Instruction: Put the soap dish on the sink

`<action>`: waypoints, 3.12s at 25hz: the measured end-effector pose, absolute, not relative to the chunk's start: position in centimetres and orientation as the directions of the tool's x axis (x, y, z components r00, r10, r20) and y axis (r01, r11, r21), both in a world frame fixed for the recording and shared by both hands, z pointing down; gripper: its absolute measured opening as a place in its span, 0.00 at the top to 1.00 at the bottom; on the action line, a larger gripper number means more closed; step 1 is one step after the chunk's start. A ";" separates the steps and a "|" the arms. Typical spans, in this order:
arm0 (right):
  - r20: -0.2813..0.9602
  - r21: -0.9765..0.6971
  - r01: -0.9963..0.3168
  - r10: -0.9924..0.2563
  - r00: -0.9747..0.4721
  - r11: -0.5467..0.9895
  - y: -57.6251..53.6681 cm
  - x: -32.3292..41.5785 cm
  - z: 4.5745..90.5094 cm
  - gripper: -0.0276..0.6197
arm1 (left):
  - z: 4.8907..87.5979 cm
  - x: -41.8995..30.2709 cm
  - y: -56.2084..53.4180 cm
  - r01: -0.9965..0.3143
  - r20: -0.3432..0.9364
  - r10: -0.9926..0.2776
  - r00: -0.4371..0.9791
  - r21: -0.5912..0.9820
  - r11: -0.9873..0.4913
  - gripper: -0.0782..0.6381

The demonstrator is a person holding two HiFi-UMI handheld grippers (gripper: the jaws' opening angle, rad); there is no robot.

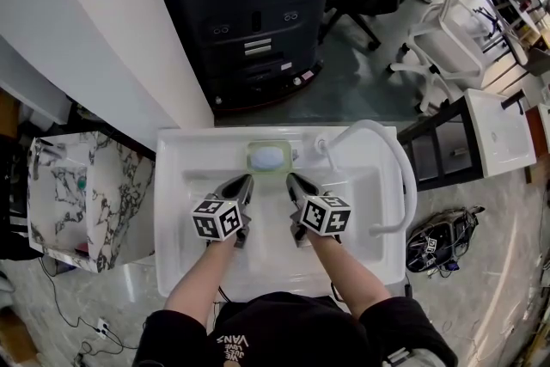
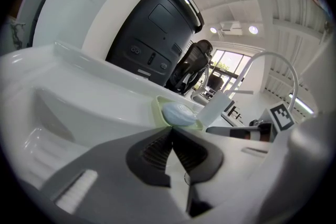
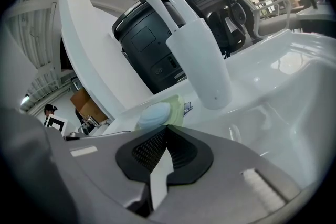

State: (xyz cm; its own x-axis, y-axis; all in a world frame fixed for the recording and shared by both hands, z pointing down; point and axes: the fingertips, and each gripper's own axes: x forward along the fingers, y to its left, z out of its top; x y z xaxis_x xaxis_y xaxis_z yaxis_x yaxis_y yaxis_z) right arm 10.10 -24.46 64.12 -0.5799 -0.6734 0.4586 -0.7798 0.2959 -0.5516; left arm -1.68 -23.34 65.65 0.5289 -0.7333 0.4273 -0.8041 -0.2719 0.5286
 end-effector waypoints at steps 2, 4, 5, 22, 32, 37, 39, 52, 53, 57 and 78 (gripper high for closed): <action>0.452 -0.557 -0.779 -0.682 -0.575 0.288 -24.2 10.3 63.8 0.95 | 65.3 -1.7 -23.1 -0.803 0.425 -0.731 0.534 0.527 -0.280 0.82; 0.445 -0.560 -0.779 -0.691 -0.570 0.282 -23.9 10.4 63.3 0.95 | 65.0 -1.6 -22.7 -0.798 0.421 -0.727 0.543 0.528 -0.290 0.82; 0.442 -0.558 -0.780 -0.694 -0.568 0.282 -23.7 10.4 63.1 0.95 | 64.8 -1.6 -22.5 -0.795 0.419 -0.724 0.548 0.531 -0.294 0.82; 0.420 -0.549 -0.814 -0.778 -0.467 0.192 -16.8 10.1 60.0 0.95 | 61.3 -1.8 -17.0 -0.753 0.392 -0.672 0.628 0.525 -0.397 0.82; 0.388 -0.549 -0.820 -0.820 -0.421 0.161 -12.2 8.7 57.9 0.95 | 59.6 -3.4 -12.6 -0.715 0.370 -0.631 0.682 0.518 -0.470 0.82; 0.377 -0.549 -0.824 -0.837 -0.396 0.142 -10.0 7.8 57.3 0.95 | 59.1 -3.9 -10.7 -0.674 0.359 -0.581 0.730 0.517 -0.528 0.82; 0.375 -0.543 -0.828 -0.843 -0.385 0.137 -9.2 7.4 57.1 0.95 | 58.9 -4.1 -9.9 -0.657 0.351 -0.565 0.747 0.517 -0.548 0.82; 0.328 -0.532 -0.842 -0.893 -0.308 0.095 -4.2 5.0 55.4 0.95 | 57.0 -6.9 -5.7 -0.598 0.316 -0.509 0.801 0.467 -0.651 0.82; 0.326 -0.530 -0.843 -0.895 -0.304 0.093 -3.8 4.8 55.3 0.95 | 56.9 -7.1 -5.4 -0.596 0.315 -0.507 0.803 0.465 -0.655 0.82; 0.321 -0.523 -0.848 -0.902 -0.288 0.084 -2.4 4.0 55.3 0.95 | 56.9 -8.1 -4.1 -0.583 0.314 -0.491 0.813 0.458 -0.671 0.82; 0.348 -0.499 -0.867 -0.913 -0.213 0.012 0.3 1.6 56.2 0.95 | 57.1 -12.9 -2.8 -0.590 0.319 -0.497 0.807 0.448 -0.672 0.82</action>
State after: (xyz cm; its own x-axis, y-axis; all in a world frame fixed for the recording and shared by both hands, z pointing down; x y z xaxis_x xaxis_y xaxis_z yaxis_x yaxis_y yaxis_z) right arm 1.62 0.32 56.19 -0.2130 -0.9129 0.3481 -0.8665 0.0119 -0.4990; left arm -12.86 -2.78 57.13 0.8070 -0.4968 0.3192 -0.5905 -0.6715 0.4477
